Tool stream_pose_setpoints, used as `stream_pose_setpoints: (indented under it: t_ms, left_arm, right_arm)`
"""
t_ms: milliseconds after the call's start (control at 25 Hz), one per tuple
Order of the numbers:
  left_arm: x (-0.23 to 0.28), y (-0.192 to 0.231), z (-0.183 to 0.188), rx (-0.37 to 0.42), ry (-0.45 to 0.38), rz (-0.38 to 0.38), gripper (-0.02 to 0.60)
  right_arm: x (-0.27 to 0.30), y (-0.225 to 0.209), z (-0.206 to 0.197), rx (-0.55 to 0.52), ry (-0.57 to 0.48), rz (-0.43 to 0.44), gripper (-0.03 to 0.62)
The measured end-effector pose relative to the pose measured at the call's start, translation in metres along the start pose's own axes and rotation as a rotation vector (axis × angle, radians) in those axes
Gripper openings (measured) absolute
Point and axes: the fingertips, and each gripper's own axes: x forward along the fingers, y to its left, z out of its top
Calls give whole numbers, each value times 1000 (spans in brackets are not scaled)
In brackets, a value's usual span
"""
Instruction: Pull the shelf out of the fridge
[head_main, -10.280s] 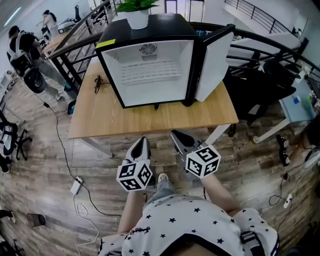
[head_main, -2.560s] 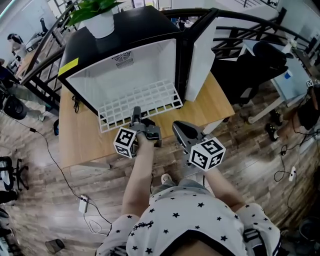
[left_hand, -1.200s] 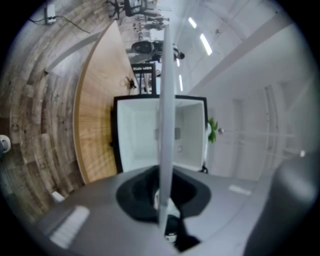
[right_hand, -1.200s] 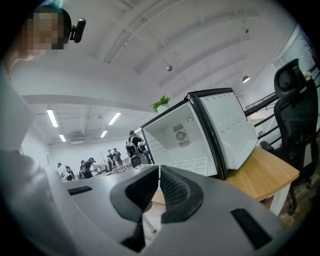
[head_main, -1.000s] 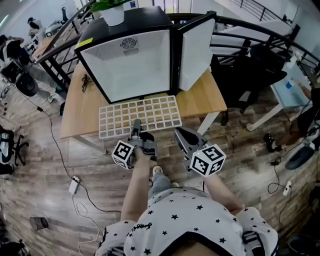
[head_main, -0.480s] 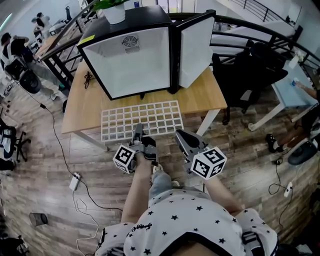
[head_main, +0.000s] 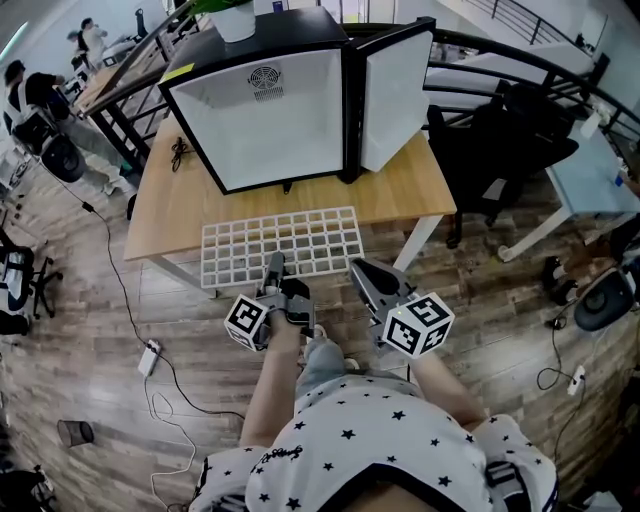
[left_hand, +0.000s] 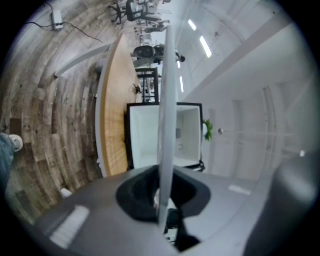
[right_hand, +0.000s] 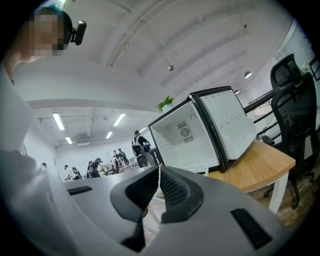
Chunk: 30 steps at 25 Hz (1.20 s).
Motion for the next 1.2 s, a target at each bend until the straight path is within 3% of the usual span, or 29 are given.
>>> stream_pose_setpoints:
  t_ms: [240,440,1200]
  left_arm:
    - [0,-1,0,-6,-2,7,31]
    - [-10,0,1,-4,-1,-6,31]
    - [-3,-3,-2,-9,-2,-23,31]
  right_arm:
    - [3,3,3,-9,12,10,23]
    - [-4,14,-3,-86,0,-2,20]
    - [-5,12,5,-91,-33,-14,20]
